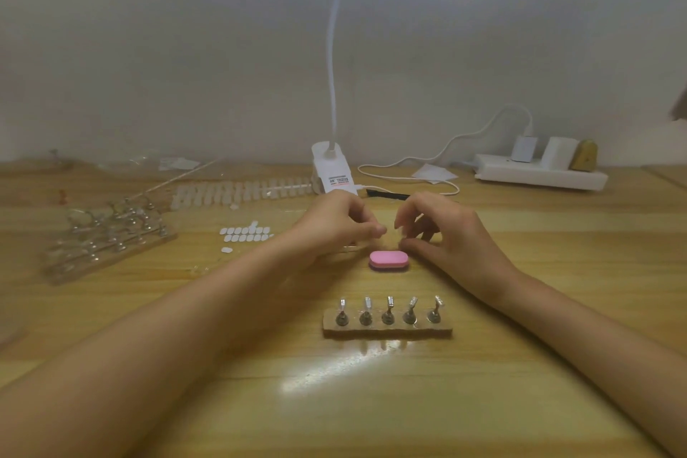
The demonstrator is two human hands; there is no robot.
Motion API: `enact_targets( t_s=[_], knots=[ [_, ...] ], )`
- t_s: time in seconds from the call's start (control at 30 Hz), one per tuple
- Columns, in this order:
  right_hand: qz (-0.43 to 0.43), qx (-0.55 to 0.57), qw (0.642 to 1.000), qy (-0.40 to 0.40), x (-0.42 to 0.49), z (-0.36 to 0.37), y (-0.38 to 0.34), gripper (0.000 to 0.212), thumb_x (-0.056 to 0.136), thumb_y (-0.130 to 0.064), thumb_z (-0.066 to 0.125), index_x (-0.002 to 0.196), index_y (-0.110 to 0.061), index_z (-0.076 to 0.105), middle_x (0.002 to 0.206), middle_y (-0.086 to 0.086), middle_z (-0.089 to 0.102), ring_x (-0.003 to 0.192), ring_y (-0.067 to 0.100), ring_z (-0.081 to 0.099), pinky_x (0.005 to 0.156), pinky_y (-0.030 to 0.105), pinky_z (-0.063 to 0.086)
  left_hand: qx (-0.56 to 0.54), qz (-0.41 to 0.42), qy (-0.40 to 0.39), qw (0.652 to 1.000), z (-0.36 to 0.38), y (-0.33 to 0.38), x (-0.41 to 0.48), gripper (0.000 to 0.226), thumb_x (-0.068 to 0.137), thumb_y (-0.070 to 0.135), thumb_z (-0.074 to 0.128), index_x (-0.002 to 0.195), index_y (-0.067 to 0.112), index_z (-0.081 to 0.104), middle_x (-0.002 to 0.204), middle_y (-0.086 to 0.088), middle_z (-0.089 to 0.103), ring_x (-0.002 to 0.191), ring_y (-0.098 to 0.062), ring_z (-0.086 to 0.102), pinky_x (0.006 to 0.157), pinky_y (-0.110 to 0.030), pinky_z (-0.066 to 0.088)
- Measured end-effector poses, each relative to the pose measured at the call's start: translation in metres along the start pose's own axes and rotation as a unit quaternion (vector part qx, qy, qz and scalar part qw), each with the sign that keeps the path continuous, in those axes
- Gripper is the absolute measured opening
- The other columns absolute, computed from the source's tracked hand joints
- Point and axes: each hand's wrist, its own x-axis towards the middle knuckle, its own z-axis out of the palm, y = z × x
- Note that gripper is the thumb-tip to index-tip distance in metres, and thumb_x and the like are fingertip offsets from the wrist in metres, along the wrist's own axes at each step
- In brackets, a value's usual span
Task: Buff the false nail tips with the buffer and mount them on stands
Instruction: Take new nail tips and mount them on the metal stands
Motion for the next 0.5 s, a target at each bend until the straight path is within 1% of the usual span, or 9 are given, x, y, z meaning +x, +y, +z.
enact_targets(
  t_s=[0.07,0.13,0.2,0.27,0.3,0.33,0.4,0.43,0.5],
  knots=[
    [-0.014,-0.004,1.000,-0.001,0.000,0.000,0.000,0.031,0.077,0.009,0.077,0.093,-0.012,0.061,0.089,-0.006,0.060,0.080,0.010,0.062,0.072,0.021,0.052,0.003,-0.014,-0.037,0.999,-0.005,0.005,0.004,0.017,0.087,0.028,0.073,0.075,0.018,0.069,0.065,0.012,0.064,0.064,-0.002,0.055,0.052,-0.010,0.040],
    [-0.022,0.000,1.000,-0.001,0.000,-0.001,0.000,0.030,0.077,0.010,0.077,0.092,-0.011,0.061,0.089,-0.006,0.059,0.079,0.010,0.061,0.073,0.020,0.051,0.029,-0.030,-0.066,0.997,-0.009,0.010,0.006,0.017,0.090,0.029,0.071,0.083,0.013,0.070,0.064,0.011,0.062,0.061,-0.002,0.054,0.048,-0.008,0.039],
    [-0.032,-0.007,0.999,-0.009,0.000,-0.001,0.000,0.029,0.078,0.010,0.076,0.091,-0.011,0.061,0.090,-0.006,0.059,0.079,0.010,0.062,0.073,0.019,0.051,0.072,-0.040,-0.091,0.992,-0.011,0.016,0.011,0.019,0.091,0.029,0.069,0.090,0.010,0.070,0.072,0.005,0.064,0.064,-0.005,0.056,0.055,-0.014,0.045],
    [-0.043,-0.018,0.999,-0.014,0.000,0.000,-0.001,0.029,0.079,0.011,0.075,0.089,-0.011,0.059,0.090,-0.006,0.058,0.080,0.009,0.064,0.072,0.019,0.052,0.134,-0.035,-0.103,0.985,-0.010,0.020,0.014,0.016,0.091,0.027,0.069,0.087,0.011,0.069,0.074,0.001,0.064,0.065,-0.008,0.057,0.062,-0.021,0.049],
    [-0.042,-0.017,0.999,-0.014,0.000,0.001,0.000,0.028,0.079,0.011,0.074,0.089,-0.011,0.059,0.090,-0.007,0.059,0.080,0.009,0.064,0.072,0.020,0.052,0.164,-0.027,-0.098,0.981,-0.010,0.021,0.015,0.015,0.090,0.026,0.069,0.085,0.012,0.068,0.074,0.001,0.064,0.064,-0.008,0.057,0.062,-0.021,0.048],
    [-0.031,-0.009,0.999,-0.015,0.000,0.001,0.001,0.027,0.080,0.009,0.074,0.089,-0.011,0.059,0.091,-0.008,0.060,0.080,0.009,0.065,0.072,0.021,0.053,0.188,-0.013,-0.084,0.978,-0.010,0.022,0.014,0.015,0.090,0.025,0.070,0.083,0.013,0.067,0.075,0.001,0.063,0.065,-0.008,0.056,0.059,-0.020,0.046],
    [0.013,0.027,0.999,-0.015,0.001,0.000,0.003,0.023,0.081,0.003,0.077,0.091,-0.011,0.062,0.094,-0.005,0.064,0.081,0.007,0.067,0.076,0.026,0.055,0.210,0.038,-0.017,0.977,-0.012,0.022,0.010,0.015,0.089,0.025,0.071,0.080,0.015,0.065,0.081,0.001,0.064,0.071,-0.010,0.057,0.059,-0.022,0.043],
    [0.034,0.043,0.998,-0.015,0.001,0.000,0.004,0.021,0.082,0.001,0.077,0.093,-0.011,0.064,0.097,-0.003,0.065,0.081,0.006,0.068,0.079,0.027,0.054,0.205,0.077,0.027,0.975,-0.014,0.021,0.007,0.015,0.088,0.025,0.073,0.079,0.016,0.064,0.085,0.002,0.065,0.073,-0.010,0.057,0.062,-0.022,0.043],
    [0.062,0.046,0.997,-0.017,0.003,0.001,0.007,0.018,0.085,-0.003,0.076,0.099,-0.011,0.069,0.104,-0.001,0.063,0.086,0.007,0.067,0.082,0.024,0.053,0.163,0.156,0.092,0.970,-0.019,0.019,-0.007,0.017,0.082,0.026,0.078,0.074,0.022,0.064,0.085,0.007,0.064,0.070,-0.001,0.053,0.062,-0.016,0.039]
  ],
)
